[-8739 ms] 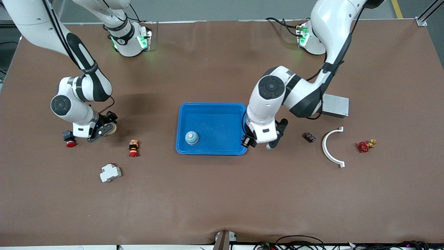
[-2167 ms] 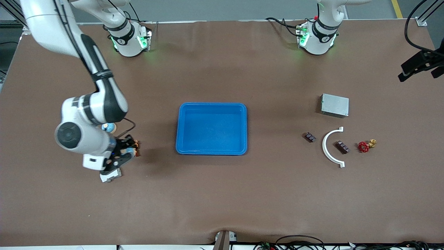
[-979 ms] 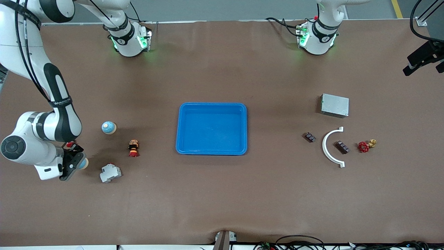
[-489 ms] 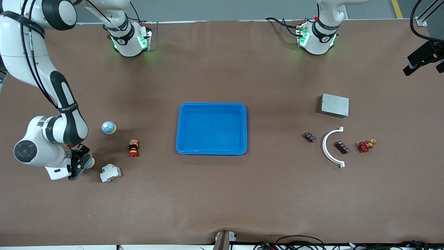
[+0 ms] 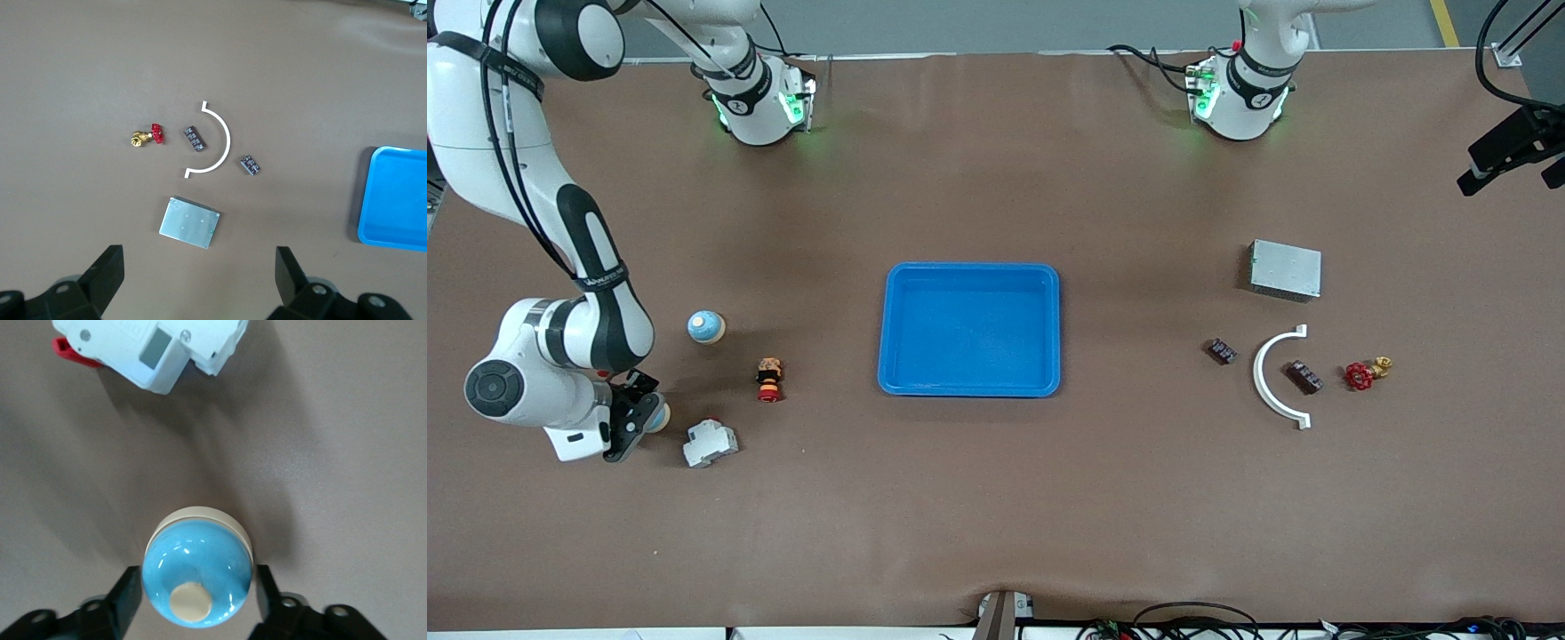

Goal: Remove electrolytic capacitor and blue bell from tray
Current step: 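Lower the bell onto the table and open the right gripper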

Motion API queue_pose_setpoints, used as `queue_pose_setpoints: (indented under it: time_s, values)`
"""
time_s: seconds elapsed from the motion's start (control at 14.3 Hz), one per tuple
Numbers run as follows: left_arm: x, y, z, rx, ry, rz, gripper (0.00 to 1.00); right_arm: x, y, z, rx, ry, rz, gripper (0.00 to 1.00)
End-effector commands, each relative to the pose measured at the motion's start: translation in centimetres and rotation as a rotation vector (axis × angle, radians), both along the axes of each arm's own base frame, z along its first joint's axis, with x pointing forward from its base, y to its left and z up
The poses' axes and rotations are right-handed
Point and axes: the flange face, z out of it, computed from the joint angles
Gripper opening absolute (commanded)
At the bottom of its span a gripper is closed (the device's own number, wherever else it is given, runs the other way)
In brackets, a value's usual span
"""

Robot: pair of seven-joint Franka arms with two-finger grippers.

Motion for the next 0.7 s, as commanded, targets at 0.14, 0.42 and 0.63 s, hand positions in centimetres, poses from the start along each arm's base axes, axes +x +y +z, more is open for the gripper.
queue_pose_setpoints:
  time_s: [0.14,0.42,0.63]
  values:
    - [0.2,-3.1,-0.4,-0.002,0.009,-0.059,1.0,-0.5,1.7,3.4,0.069,0.091,-0.147,1.0]
    - [-0.3,-3.7,-1.5,0.004,0.041,-0.071,1.0,-1.8,4.4,7.3,0.086,0.202,-0.481,1.0]
    - [-1.2,-3.7,-2.5,0.007,0.063,-0.071,1.0,-1.9,6.7,12.3,0.086,0.222,-0.636,1.0]
